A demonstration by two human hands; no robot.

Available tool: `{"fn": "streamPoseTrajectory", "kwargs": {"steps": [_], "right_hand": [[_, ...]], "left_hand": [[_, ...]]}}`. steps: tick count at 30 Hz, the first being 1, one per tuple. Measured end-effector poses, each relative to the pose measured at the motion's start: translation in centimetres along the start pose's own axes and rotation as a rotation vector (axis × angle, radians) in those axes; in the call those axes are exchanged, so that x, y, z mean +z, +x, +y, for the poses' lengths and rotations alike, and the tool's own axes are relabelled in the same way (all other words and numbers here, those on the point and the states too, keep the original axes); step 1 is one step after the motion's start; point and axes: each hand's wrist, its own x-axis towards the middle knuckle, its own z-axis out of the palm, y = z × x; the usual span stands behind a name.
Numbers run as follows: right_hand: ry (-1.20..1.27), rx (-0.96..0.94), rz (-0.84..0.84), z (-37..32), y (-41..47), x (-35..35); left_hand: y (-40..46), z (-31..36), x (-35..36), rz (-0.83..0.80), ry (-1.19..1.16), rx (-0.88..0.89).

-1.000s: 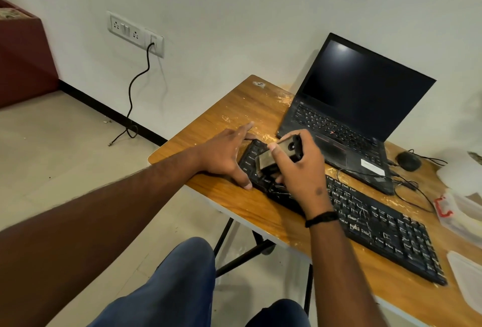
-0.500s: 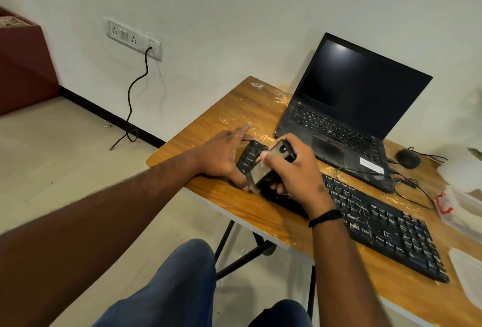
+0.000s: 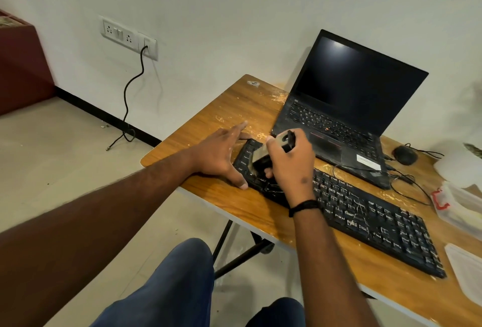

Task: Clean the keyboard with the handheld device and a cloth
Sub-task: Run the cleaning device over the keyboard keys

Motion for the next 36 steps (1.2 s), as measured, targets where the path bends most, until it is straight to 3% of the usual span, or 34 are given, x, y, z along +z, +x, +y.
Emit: {"fn": "streamPoseTrajectory", "kwargs": {"steps": [5, 10, 15, 19, 23, 28, 32, 36], "right_hand": [[0.075, 0.036, -0.231, -0.1, 0.5, 0.2], [-0.046, -0.005, 0.032, 0.2, 1.1, 0.5], [0.034, 0.021, -0.197, -0.2, 1.6, 0.5], [0.004, 0.031, 0.069, 0.2, 2.1, 0.9], [0.068, 0.081, -0.138, 0.6, 2.7, 0.2], [0.053, 0.086, 0.027, 0.7, 3.6, 0.5], [0.101, 0.089, -0.162, 0.7, 4.0, 0.7], [0.050, 0.111, 0.100, 0.9, 4.9, 1.0]], "left_hand": [[-0.1, -0.1, 0.0, -0.012, -0.004, -0.001], [-0.2, 0.3, 0.0, 0.011, -0.004, 0.004], [-0.1, 0.1, 0.0, -0.003, -0.015, 0.002], [-0.2, 0.1, 0.0, 0.005, -0.005, 0.010], [-0.2, 0.1, 0.0, 0.002, -0.003, 0.007], [0.0, 0.0, 0.1, -0.001, 0.000, -0.012], [-0.1, 0.0, 0.1, -0.001, 0.019, -0.006], [-0.1, 0.2, 0.1, 0.009, 0.000, -0.014]]}}
